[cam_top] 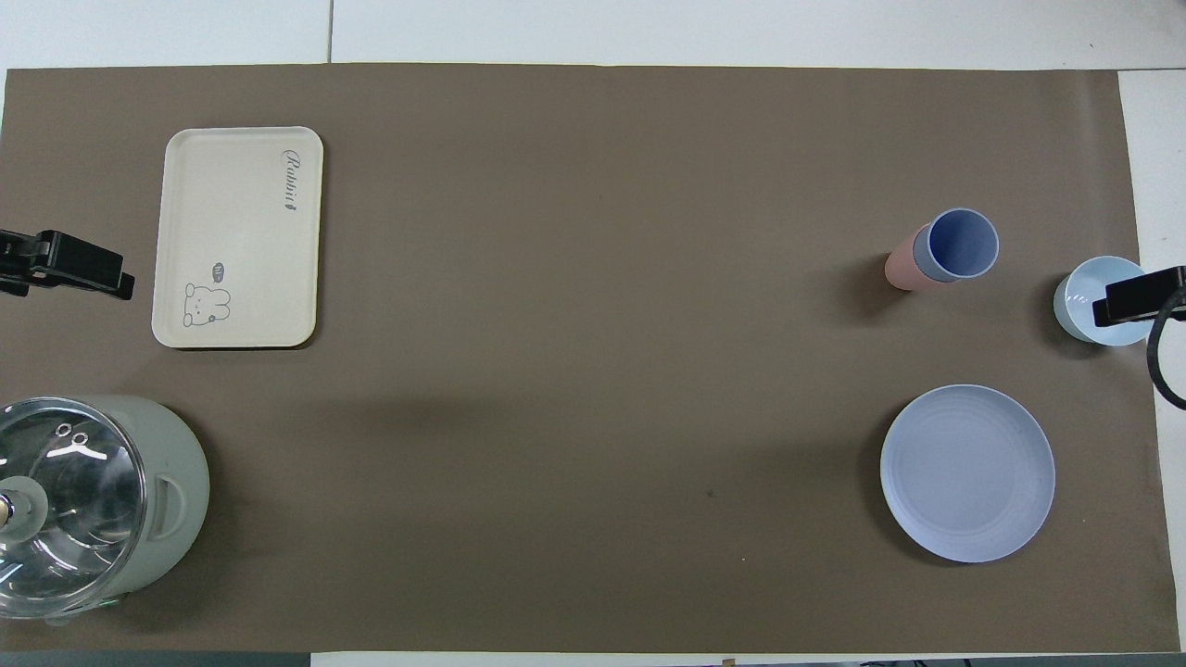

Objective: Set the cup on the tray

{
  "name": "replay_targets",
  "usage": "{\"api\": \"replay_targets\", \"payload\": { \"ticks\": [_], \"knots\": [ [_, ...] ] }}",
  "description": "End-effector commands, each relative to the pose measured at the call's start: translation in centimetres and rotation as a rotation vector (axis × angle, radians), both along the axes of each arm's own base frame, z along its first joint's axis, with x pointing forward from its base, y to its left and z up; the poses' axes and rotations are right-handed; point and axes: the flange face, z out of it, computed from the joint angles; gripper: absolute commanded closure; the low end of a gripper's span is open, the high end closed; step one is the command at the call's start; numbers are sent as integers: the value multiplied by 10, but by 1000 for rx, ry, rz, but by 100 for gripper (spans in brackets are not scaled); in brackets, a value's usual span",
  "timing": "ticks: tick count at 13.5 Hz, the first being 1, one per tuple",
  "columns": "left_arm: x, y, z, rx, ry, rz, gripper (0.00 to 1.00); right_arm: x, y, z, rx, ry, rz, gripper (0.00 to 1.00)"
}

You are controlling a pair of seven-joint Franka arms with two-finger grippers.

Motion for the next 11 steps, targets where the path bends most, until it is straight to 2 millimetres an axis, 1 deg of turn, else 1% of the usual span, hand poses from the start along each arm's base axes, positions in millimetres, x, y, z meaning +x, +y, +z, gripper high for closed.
{"api": "replay_targets", "payload": {
  "ticks": [1, 4, 11],
  "knots": [
    [-3, 2, 5, -7, 8, -8, 0, 1, -1, 2, -5, -8, 7, 0],
    [-3, 2, 5, -7, 8, -8, 0, 0, 0, 2, -8, -7, -57, 0],
    [-3, 2, 5, -7, 8, -8, 0, -1, 3, 2, -7, 0, -49, 0]
  ]
}}
